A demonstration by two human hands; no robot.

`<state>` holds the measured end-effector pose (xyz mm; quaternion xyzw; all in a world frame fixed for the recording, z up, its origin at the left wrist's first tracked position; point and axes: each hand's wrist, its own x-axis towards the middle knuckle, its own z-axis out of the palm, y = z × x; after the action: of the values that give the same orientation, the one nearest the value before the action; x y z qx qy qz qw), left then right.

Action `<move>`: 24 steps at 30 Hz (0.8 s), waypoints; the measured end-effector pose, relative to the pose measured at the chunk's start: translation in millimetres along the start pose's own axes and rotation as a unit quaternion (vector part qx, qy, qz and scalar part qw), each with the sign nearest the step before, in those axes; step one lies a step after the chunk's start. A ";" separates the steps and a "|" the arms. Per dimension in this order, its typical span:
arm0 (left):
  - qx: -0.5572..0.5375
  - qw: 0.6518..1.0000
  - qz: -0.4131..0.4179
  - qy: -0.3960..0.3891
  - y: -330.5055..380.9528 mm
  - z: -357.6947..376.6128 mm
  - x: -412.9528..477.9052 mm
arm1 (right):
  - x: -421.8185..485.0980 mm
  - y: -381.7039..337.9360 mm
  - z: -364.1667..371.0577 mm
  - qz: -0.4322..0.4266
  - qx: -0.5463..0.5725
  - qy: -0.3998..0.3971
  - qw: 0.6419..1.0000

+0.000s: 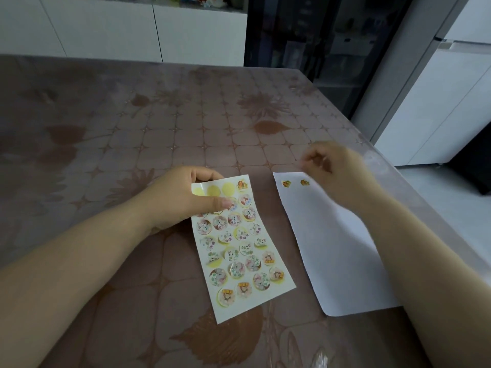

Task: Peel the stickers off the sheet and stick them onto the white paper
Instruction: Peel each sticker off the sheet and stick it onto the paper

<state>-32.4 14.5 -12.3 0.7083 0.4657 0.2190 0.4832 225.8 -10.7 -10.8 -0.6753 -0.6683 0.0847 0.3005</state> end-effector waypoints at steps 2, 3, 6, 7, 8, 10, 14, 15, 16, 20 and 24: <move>-0.012 1.000 0.000 -0.002 -0.2 -1.1 0.4 | -8.1 -27.0 10.7 -0.100 0.021 -0.040 0.994; -0.023 1.000 0.001 -0.003 -0.1 -1.4 0.7 | -11.7 -36.1 17.2 -0.128 0.034 -0.058 0.989; -0.058 0.998 0.008 -0.013 0.3 -2.6 1.2 | -16.9 -46.1 34.2 -0.166 0.056 -0.043 0.984; -0.065 0.998 0.010 -0.015 0.2 -2.9 1.2 | -17.0 -46.5 37.5 -0.171 0.059 -0.030 0.983; -0.069 0.997 0.012 -0.017 0.0 -3.1 1.2 | -16.4 -45.6 39.7 -0.174 0.063 -0.021 0.982; -0.069 0.997 0.012 -0.021 -0.1 -3.2 1.3 | -14.9 -44.1 42.6 -0.181 0.072 -0.005 0.981; -0.061 0.998 0.009 -0.023 0.0 -2.7 1.5 | -11.7 -41.0 44.5 -0.212 0.065 0.035 0.975; -0.053 0.998 0.008 -0.021 -0.1 -2.4 1.5 | -11.2 -40.3 44.3 -0.221 0.059 0.040 0.973; -0.040 0.999 0.008 -0.019 -0.1 -2.1 1.3 | -10.8 -39.7 44.0 -0.227 0.054 0.042 0.971; -0.005 1.000 0.010 -0.011 0.9 0.1 0.1 | -10.1 -38.4 42.5 -0.219 0.047 0.031 0.974; -0.023 1.000 0.007 -0.009 3.1 1.5 -1.1 | -11.6 -37.8 42.2 -0.164 0.087 -0.009 0.983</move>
<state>-30.4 12.6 -10.1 0.7023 0.4515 0.2262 0.5018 170.7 -12.2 -28.5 -0.5273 -0.7627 0.0980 0.3615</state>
